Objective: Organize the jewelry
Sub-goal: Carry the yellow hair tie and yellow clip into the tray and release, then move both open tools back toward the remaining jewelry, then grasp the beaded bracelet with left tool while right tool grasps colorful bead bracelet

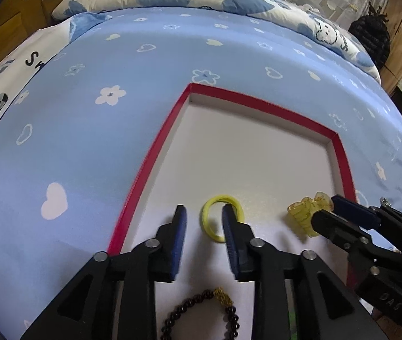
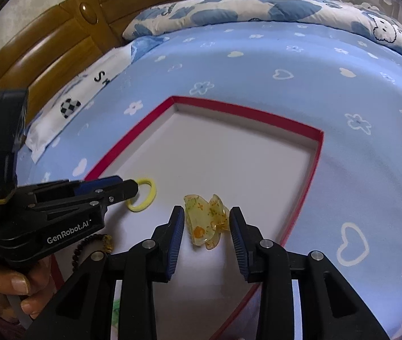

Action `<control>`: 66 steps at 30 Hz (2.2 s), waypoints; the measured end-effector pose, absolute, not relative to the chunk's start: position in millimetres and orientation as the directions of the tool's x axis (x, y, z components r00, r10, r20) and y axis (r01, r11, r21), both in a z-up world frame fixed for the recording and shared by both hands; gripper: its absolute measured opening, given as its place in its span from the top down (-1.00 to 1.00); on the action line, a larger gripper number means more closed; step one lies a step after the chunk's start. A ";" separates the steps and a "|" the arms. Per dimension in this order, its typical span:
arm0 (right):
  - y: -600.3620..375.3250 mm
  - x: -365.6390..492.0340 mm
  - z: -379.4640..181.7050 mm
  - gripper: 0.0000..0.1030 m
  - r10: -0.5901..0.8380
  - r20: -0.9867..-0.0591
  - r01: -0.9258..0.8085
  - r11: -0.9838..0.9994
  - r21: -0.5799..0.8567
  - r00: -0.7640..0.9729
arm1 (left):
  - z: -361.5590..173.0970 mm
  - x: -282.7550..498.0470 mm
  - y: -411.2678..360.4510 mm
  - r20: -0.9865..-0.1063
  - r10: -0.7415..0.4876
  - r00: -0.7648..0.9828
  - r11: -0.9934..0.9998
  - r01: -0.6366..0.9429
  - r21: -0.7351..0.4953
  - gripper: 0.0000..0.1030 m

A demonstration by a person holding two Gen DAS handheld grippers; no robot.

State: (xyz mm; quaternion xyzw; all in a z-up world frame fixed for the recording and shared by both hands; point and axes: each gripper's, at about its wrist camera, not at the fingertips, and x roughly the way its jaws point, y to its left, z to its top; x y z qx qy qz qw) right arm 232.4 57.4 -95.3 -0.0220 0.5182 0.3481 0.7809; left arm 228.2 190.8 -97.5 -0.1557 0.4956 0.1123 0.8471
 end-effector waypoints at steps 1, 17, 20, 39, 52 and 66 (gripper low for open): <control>54.5 231.9 -91.8 0.13 0.529 -0.818 -0.562 0.756 0.335 0.225 | -94.2 224.7 191.7 -0.870 0.035 0.492 0.924 -0.348 -0.160 0.27; -46.6 203.9 -41.5 -0.01 0.559 -0.750 -0.433 0.809 0.398 0.353 | -51.1 158.6 167.4 -0.795 -0.057 0.604 0.889 -0.331 -0.316 -0.10; -73.3 197.6 -37.0 -0.01 0.539 -0.754 -0.396 0.829 0.395 0.375 | -44.3 153.5 154.0 -0.791 -0.079 0.606 0.900 -0.297 -0.318 -0.10; -206.7 155.8 -38.5 -0.02 0.405 -0.778 -0.171 0.913 0.369 0.481 | -31.1 155.5 71.5 -0.809 -0.175 0.561 0.959 -0.088 -0.269 -0.11; -246.8 156.0 -51.7 -0.01 0.339 -0.801 -0.110 0.938 0.330 0.494 | -50.2 199.7 12.9 -0.847 -0.194 0.496 0.977 0.023 -0.211 -0.11; -244.6 178.1 -83.9 0.01 0.307 -0.848 -0.144 0.952 0.271 0.432 | -89.8 248.4 -32.9 -0.888 -0.184 0.422 0.983 0.106 -0.153 -0.10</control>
